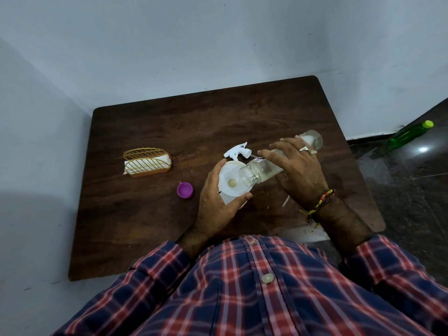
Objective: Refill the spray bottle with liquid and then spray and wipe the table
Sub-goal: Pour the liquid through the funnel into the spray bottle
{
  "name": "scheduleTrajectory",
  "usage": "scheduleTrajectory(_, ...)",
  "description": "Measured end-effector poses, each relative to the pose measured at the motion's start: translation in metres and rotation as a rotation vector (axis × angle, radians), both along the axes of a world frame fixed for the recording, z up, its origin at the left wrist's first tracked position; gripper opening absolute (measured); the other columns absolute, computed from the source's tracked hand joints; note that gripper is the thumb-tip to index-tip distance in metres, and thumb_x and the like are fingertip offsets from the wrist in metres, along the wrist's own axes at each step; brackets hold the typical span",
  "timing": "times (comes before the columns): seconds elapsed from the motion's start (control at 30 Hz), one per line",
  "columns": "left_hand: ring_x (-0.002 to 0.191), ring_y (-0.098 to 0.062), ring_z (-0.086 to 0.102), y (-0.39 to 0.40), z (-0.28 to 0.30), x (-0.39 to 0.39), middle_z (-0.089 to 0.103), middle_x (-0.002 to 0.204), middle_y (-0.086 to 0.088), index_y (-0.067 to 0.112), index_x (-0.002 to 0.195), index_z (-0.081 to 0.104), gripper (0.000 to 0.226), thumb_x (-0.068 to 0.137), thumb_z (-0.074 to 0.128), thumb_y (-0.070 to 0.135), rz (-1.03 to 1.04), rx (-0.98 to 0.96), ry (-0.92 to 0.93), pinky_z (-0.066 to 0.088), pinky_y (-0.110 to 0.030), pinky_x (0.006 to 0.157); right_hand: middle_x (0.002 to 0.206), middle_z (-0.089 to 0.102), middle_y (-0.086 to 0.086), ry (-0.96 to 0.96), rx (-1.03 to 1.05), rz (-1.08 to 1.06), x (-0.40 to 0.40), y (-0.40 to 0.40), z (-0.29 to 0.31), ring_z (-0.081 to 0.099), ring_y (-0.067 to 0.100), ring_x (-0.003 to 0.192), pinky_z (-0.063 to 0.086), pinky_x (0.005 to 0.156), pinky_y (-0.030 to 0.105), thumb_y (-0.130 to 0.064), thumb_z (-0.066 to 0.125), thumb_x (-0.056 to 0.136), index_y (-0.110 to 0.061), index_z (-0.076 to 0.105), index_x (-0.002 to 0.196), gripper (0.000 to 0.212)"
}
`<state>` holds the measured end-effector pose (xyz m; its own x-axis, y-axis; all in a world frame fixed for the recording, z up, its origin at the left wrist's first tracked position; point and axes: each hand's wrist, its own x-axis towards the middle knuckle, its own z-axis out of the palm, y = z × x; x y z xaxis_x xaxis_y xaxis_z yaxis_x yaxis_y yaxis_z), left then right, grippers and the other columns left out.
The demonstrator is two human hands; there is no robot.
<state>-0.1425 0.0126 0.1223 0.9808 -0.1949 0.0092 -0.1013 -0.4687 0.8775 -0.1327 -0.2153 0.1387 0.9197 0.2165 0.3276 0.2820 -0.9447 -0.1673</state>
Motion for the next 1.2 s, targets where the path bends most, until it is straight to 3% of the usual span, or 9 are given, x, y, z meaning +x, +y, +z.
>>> scheduleTrajectory(0.13,0.134,-0.003,0.041,-0.0003,0.0005,-0.0006,0.047,0.145,0.004,0.012,0.146,0.034,0.093,0.072,0.082,0.04,-0.013,-0.022,-0.008,0.038,-0.022,0.109,0.12,0.066,0.011,-0.02,-0.003,0.007,0.0002,-0.0006,0.0013,0.056,0.034,0.121,0.04,0.111,0.054,-0.004,0.068,0.078,-0.022,0.066,0.127,0.053)
scheduleTrajectory(0.27,0.134,-0.003,0.041,-0.0004,0.0,-0.0001,0.046,0.145,0.003,0.013,0.147,0.034,0.094,0.072,0.08,0.045,-0.011,-0.015,-0.001,0.038,-0.023,0.11,0.12,0.067,0.011,-0.014,-0.002,0.021,0.0004,-0.0007,0.0037,0.057,0.035,0.121,0.04,0.11,0.056,-0.01,0.061,0.08,-0.022,0.066,0.127,0.049)
scheduleTrajectory(0.43,0.134,-0.004,0.041,-0.0007,0.0011,0.001,0.047,0.144,0.003,0.012,0.147,0.034,0.093,0.072,0.081,0.043,-0.017,-0.021,-0.007,0.039,-0.026,0.111,0.121,0.067,0.011,-0.005,-0.007,0.006,0.0,0.0005,0.0035,0.056,0.035,0.121,0.039,0.111,0.056,-0.006,0.066,0.079,-0.022,0.066,0.127,0.051)
scheduleTrajectory(0.63,0.132,0.002,0.04,-0.0012,0.0011,0.0007,0.045,0.145,0.006,0.013,0.147,0.034,0.095,0.071,0.078,0.048,-0.02,-0.028,0.001,0.035,-0.015,0.108,0.121,0.066,0.011,0.002,-0.012,0.021,0.0008,-0.0012,0.0041,0.056,0.035,0.122,0.038,0.111,0.057,-0.01,0.054,0.081,-0.022,0.065,0.128,0.049)
scheduleTrajectory(0.7,0.131,0.008,0.038,-0.0015,0.0017,0.0002,0.044,0.143,0.01,0.013,0.147,0.034,0.095,0.07,0.077,0.049,-0.018,-0.027,0.0,0.033,-0.009,0.106,0.121,0.066,0.011,-0.001,-0.013,0.023,0.0009,-0.0013,0.0034,0.056,0.036,0.122,0.039,0.111,0.057,-0.008,0.058,0.081,-0.022,0.064,0.128,0.049)
scheduleTrajectory(0.83,0.131,0.01,0.036,-0.0011,0.0015,0.0,0.04,0.141,0.018,0.016,0.147,0.033,0.093,0.071,0.079,0.046,-0.016,-0.019,-0.01,0.034,-0.013,0.108,0.122,0.066,0.012,0.0,-0.009,0.018,0.0014,-0.0019,0.002,0.056,0.036,0.123,0.038,0.111,0.058,-0.005,0.072,0.078,-0.023,0.063,0.129,0.055)
scheduleTrajectory(0.93,0.129,0.016,0.033,-0.0012,0.0016,0.0001,0.035,0.137,0.029,0.022,0.146,0.031,0.091,0.072,0.082,0.037,-0.014,-0.018,-0.016,0.032,-0.009,0.107,0.122,0.066,0.012,-0.002,-0.014,0.022,0.0006,-0.0015,0.0022,0.056,0.036,0.123,0.038,0.111,0.058,-0.006,0.071,0.078,-0.023,0.062,0.129,0.054)
scheduleTrajectory(1.03,0.126,0.022,0.03,-0.0007,0.0003,0.0006,0.033,0.134,0.032,0.012,0.148,0.031,0.096,0.071,0.084,0.033,-0.008,-0.022,-0.01,0.029,-0.001,0.102,0.121,0.066,0.013,-0.019,-0.004,0.028,0.0008,-0.0015,0.0036,0.057,0.037,0.122,0.039,0.11,0.059,-0.007,0.067,0.08,-0.022,0.064,0.127,0.05)
scheduleTrajectory(1.2,0.125,0.022,0.031,-0.0003,0.0002,0.0002,0.034,0.134,0.031,0.011,0.15,0.029,0.102,0.069,0.08,0.044,-0.008,-0.027,0.005,0.029,0.0,0.1,0.121,0.066,0.012,-0.022,-0.001,0.021,0.0007,-0.0006,0.0028,0.057,0.037,0.122,0.04,0.11,0.057,-0.002,0.073,0.076,-0.022,0.065,0.127,0.055)
